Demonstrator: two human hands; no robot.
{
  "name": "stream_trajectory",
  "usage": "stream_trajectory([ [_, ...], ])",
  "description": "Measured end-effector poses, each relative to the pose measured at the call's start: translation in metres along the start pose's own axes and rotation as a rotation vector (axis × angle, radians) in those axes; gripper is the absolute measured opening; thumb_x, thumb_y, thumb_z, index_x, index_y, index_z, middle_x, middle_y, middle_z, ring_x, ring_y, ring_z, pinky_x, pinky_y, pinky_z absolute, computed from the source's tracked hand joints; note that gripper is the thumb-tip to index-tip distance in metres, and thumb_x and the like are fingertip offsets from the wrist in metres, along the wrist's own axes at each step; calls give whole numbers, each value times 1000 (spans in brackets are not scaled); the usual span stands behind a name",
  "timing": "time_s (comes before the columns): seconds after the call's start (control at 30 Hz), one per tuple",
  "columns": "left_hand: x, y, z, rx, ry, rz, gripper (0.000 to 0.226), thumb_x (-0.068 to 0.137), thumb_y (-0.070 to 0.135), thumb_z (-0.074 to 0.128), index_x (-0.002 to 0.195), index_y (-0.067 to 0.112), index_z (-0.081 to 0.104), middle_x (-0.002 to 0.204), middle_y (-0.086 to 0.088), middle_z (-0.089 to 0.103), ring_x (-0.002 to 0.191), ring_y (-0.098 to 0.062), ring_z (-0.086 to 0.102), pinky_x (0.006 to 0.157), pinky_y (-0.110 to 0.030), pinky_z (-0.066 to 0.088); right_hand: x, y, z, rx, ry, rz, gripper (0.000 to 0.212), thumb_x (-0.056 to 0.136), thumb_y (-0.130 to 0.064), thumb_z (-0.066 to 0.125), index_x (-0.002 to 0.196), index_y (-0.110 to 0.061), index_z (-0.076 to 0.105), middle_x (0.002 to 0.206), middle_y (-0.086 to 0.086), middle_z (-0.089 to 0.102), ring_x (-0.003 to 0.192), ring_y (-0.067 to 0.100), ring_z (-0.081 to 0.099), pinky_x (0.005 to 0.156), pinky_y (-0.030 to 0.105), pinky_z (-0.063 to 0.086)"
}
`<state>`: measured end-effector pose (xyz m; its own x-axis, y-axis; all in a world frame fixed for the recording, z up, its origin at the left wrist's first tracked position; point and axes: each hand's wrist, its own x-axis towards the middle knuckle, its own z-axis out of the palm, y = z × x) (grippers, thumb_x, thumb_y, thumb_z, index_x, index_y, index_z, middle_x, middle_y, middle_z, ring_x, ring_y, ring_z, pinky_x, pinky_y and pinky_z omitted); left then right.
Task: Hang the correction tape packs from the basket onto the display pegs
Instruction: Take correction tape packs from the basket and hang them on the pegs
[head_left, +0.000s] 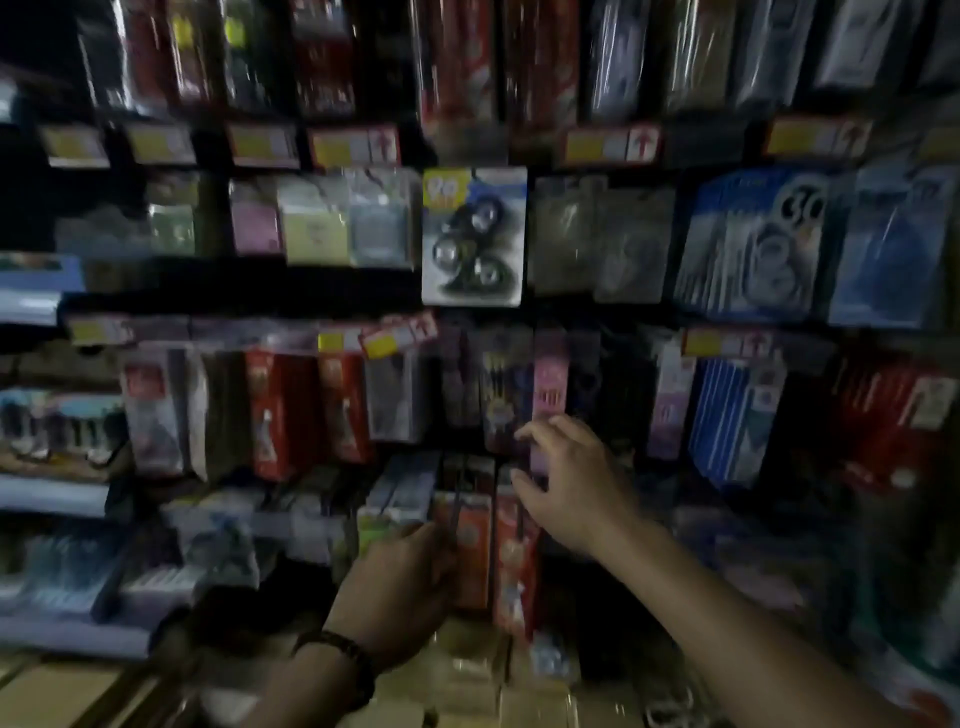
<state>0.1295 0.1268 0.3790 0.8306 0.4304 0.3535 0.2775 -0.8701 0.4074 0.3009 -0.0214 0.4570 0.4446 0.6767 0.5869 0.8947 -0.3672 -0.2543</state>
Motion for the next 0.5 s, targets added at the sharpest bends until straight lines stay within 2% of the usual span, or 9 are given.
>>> stream_trajectory([
  [0.1,-46,-18,47,9,-83,-47,27,95,44,61,121,39,62,118,14,65,107,-13,66,86,-32,56,-66,21,49,30,-117,69,26,96,-44,65,117,-31,60,110,-12,52,105,13,54,85,37,52],
  [0.2,-95,-44,101,18,-194,-128,25,90,54,58,114,46,60,114,18,69,101,-11,69,82,-34,58,-138,43,104,85,-258,155,22,92,-42,65,110,-29,63,105,-8,56,100,18,58,83,39,53],
  [0.27,-126,-56,133,52,-276,-169,25,92,52,59,114,43,63,115,15,69,102,-14,68,82,-36,58,-188,55,141,130,-356,217,24,90,-38,66,112,-27,65,106,-7,59,103,19,61,86,40,55],
  [0.37,-162,-78,179,40,-415,-264,21,97,36,65,116,29,69,115,3,69,104,-23,68,82,-37,56,-258,70,191,181,-523,320,25,94,-34,69,118,-27,66,109,-13,56,106,13,60,91,37,54],
  [0.5,-192,-104,232,20,-562,-380,25,92,38,70,117,34,69,123,3,71,111,-22,69,92,-37,56,-330,90,256,254,-682,465,20,94,-28,72,113,-26,68,111,-12,63,104,7,64,88,32,56],
])
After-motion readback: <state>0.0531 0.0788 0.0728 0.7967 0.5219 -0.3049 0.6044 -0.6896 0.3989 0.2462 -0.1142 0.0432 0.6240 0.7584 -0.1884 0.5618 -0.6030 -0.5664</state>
